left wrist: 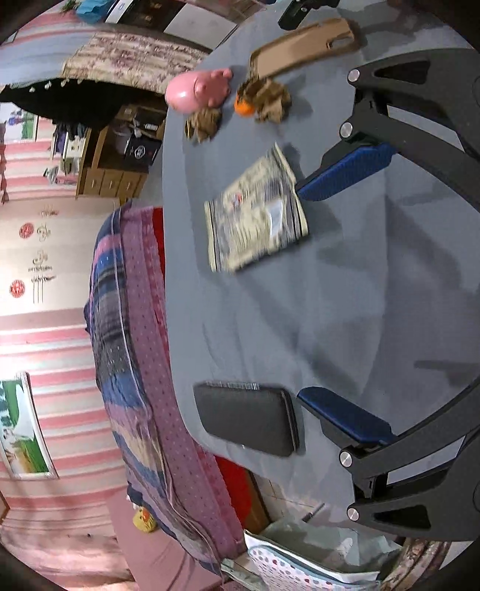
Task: Collect trash
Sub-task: 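Move both open tools back over the table, then grasp the brown crumpled cloth with the right tool while the left tool grasps the snack wrapper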
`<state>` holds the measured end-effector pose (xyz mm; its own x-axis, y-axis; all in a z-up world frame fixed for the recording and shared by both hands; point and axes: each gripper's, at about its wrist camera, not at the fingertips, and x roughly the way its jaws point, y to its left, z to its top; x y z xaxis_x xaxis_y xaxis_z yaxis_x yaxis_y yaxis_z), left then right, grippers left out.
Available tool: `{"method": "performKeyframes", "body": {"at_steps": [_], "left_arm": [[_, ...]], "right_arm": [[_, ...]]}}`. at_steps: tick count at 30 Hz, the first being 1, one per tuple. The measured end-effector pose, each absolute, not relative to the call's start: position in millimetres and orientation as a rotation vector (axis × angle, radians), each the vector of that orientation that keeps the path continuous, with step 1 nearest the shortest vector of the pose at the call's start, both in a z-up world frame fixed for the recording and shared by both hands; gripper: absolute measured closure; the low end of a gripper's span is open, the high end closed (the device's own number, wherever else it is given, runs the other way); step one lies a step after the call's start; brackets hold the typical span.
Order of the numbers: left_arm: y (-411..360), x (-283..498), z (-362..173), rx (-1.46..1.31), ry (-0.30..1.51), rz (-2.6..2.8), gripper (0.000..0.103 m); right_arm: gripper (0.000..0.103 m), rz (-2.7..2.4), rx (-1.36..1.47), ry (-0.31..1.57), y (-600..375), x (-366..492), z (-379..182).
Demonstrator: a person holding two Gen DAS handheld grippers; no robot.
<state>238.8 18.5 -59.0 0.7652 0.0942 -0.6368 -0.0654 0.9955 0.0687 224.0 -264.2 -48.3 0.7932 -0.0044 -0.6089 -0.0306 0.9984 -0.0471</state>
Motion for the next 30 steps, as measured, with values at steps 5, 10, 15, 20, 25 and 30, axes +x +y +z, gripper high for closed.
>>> {"method": "performKeyframes", "body": {"at_steps": [5,10,15,20,25,30], "left_arm": [[43.3,237.6,-61.7,0.040,0.700,0.120,0.006],[54.2,241.2,-61.1,0.007,0.699,0.121,0.006],[49.3,251.3,-62.6,-0.007,0.707,0.103,0.006],[29.4,265.8,-59.0,-0.026,0.705,0.061,0.006],[-2.5,292.3,-66.3,-0.034,0.748,0.025,0.006],[-28.8,316.2,-89.8,0.024,0.845,0.008,0.026]], "right_arm": [[0.004,0.099,-0.068,0.676,-216.6,249.0,-49.8],[0.025,0.128,-0.101,0.721,-186.6,273.1,-55.7],[0.073,0.200,-0.084,0.779,-176.9,288.4,-65.5],[0.076,0.197,-0.052,0.710,-191.2,276.3,-56.5],[0.076,0.141,-0.034,0.691,-221.0,261.4,-50.8],[0.076,0.066,-0.049,0.704,-260.5,241.5,-47.1]]}}
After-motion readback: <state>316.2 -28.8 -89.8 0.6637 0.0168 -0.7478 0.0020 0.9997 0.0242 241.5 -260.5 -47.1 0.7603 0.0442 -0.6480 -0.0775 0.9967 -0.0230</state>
